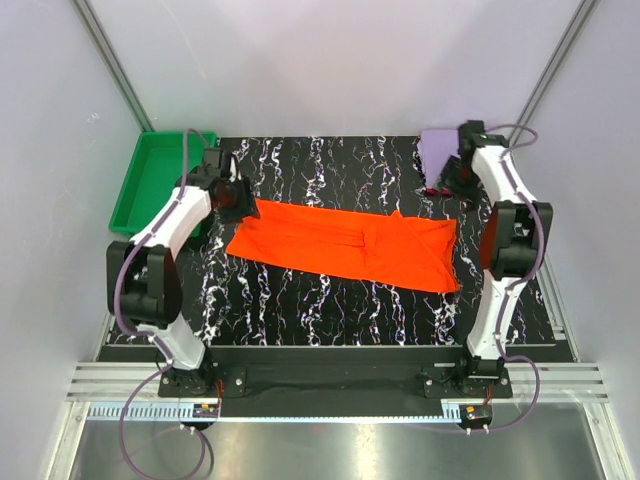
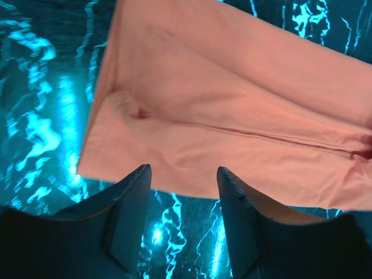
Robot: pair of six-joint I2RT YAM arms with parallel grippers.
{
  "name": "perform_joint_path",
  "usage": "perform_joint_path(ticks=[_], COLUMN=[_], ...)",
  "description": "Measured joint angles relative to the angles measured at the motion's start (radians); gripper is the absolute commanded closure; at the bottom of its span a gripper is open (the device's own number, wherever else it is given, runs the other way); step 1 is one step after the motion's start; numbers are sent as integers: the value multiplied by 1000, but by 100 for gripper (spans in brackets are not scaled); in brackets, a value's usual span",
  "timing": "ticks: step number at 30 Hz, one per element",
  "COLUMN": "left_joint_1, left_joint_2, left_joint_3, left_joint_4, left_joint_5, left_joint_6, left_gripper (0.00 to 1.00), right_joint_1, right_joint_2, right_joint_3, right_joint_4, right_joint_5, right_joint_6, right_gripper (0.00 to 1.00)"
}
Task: Fold and stack the t-shirts
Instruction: Fold the tshirt
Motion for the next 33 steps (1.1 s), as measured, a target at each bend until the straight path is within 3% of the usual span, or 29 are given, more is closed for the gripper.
perform_joint_path(ticks=[6,12,16,22,24,25,28,33], left_joint_1=[0,1,11,55,58,58,50,17], left_joint_2=[-171,-335,-261,-60,47,101,209,258], left_joint_3=[-28,-129,-135,-126,-50,-2,114,249], left_joint_4=[-25,-20,-3,74,61,56,42,-13], left_joint_5=[-106,-130,-64,141,184,202,214,159], left_joint_6=[-31,-39,-15,-11,-9,-2,34,129], left_gripper=[37,44,53,65,59,47,34,24], right_joint_1=[230,420,455,471,484,492,513,519], right_joint_2=[6,116,163,191,192,188,163,104], right_joint_3=[223,490,523,521,510,495,405,273], right_joint_4=[-40,-63,-79,-79,-79,-74,-72,-129], right_joint_5=[33,-18,-69,-155,-166,-167,-164,-111], right_joint_6=[-9,31,82,158,161,161,145,105], right_gripper=[11,16,36,39,37,36,28,17])
